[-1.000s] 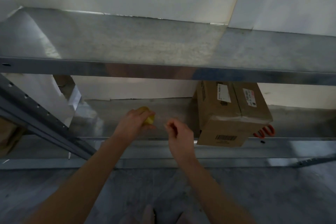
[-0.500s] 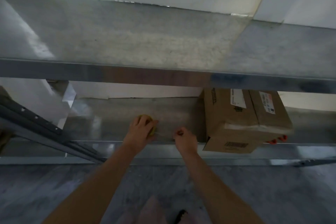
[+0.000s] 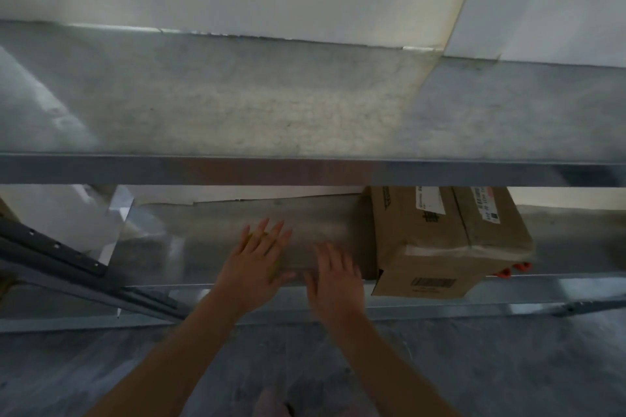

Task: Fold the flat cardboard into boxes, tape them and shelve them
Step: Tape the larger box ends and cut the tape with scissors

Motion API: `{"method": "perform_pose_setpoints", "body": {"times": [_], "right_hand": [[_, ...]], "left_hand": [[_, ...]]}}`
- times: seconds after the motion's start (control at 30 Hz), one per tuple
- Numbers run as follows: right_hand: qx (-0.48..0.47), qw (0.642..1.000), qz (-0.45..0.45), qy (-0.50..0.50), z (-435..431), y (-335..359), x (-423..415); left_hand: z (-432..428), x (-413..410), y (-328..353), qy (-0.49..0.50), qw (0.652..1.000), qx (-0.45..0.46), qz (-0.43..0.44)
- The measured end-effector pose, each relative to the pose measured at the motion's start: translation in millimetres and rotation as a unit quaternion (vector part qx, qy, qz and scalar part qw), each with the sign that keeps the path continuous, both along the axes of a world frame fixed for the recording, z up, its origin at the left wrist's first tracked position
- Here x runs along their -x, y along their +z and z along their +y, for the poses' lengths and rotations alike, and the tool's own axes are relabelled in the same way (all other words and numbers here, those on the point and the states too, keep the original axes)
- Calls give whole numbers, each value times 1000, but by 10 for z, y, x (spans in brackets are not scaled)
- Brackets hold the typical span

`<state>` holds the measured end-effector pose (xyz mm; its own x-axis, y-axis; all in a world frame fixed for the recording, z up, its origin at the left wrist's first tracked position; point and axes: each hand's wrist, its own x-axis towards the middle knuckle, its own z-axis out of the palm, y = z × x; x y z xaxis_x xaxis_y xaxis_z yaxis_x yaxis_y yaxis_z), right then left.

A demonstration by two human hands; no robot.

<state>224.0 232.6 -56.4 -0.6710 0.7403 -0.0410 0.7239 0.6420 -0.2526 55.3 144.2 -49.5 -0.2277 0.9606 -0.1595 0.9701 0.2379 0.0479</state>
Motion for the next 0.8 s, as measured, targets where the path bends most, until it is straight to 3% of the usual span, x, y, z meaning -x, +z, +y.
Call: {"method": "perform_pose_setpoints", "body": {"times": [0.1,0.4,0.57,0.7,0.8], "right_hand": [[-127,988,36,85,-111,333,-301],[-184,976,83,77,231,945,-1647],[-155,983,85,42,687,1094,-2324],[-126,990,64,18,1106,1089,-2604],[-58,995,75,1,1307,1018,-2651]], "left_hand": [[-44,-298,338,-29,997,-65,15],[142,-1351,843,-49,988,-142,37],[373,-1905,995,-13,978,-208,33],[548,-2208,982,39,980,-195,5],[701,-2295,935,113,966,-216,-88]]}}
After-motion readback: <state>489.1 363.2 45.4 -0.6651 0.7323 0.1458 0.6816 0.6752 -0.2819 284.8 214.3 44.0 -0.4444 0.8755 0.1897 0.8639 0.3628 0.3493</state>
